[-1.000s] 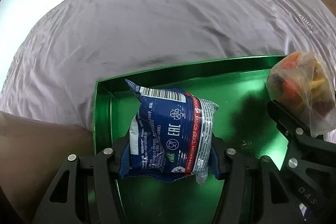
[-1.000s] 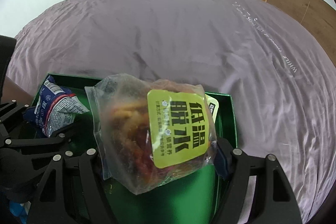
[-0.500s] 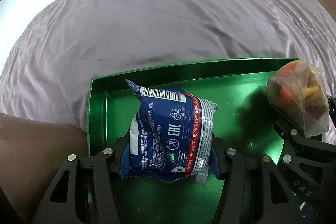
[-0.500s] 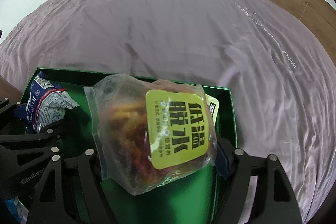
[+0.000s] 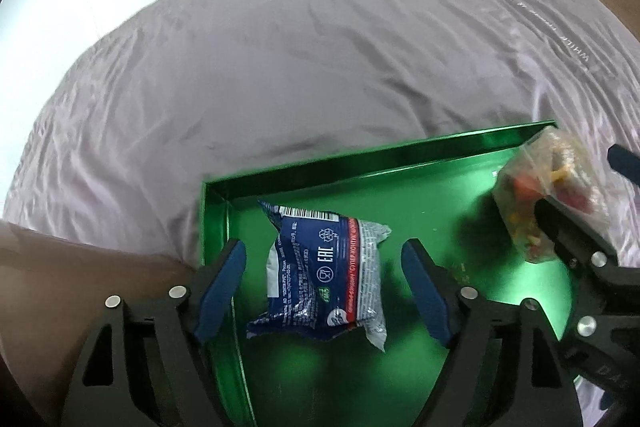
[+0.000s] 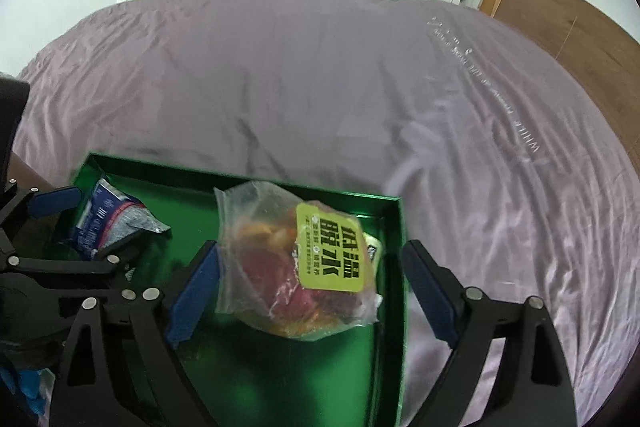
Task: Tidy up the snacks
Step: 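Open both tools to drop the blue bar and gummy bag into the tray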
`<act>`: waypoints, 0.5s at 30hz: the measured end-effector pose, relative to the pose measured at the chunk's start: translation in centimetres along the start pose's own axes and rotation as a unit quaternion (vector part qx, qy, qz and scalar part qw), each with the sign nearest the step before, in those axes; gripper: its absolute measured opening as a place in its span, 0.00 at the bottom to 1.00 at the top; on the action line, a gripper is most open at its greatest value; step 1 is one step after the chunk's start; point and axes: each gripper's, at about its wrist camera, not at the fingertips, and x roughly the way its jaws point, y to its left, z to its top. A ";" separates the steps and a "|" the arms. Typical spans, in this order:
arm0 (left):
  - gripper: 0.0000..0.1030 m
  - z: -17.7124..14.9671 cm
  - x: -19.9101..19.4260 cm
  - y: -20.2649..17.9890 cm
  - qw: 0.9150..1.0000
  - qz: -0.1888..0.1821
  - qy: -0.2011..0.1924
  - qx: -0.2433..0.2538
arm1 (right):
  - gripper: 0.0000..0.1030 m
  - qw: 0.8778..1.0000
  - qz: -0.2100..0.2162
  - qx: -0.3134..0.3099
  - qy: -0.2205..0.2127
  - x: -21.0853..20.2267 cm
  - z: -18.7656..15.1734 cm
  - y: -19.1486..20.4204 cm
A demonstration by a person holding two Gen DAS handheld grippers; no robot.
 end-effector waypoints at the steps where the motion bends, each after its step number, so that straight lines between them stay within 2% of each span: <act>1: 0.76 -0.1 -0.5 -0.2 1.000 0.001 -0.005 0.004 | 1.00 1.000 0.000 0.003 -0.003 -0.6 0.1 -0.2; 8: 0.82 -0.2 -4.3 -0.8 0.999 -0.022 -0.026 0.011 | 1.00 0.999 -0.016 0.024 -0.031 -6.1 0.5 -1.4; 15: 0.85 -1.9 -9.9 -1.7 0.996 -0.063 -0.047 0.047 | 1.00 0.997 -0.054 0.049 -0.030 -11.7 -1.0 -3.0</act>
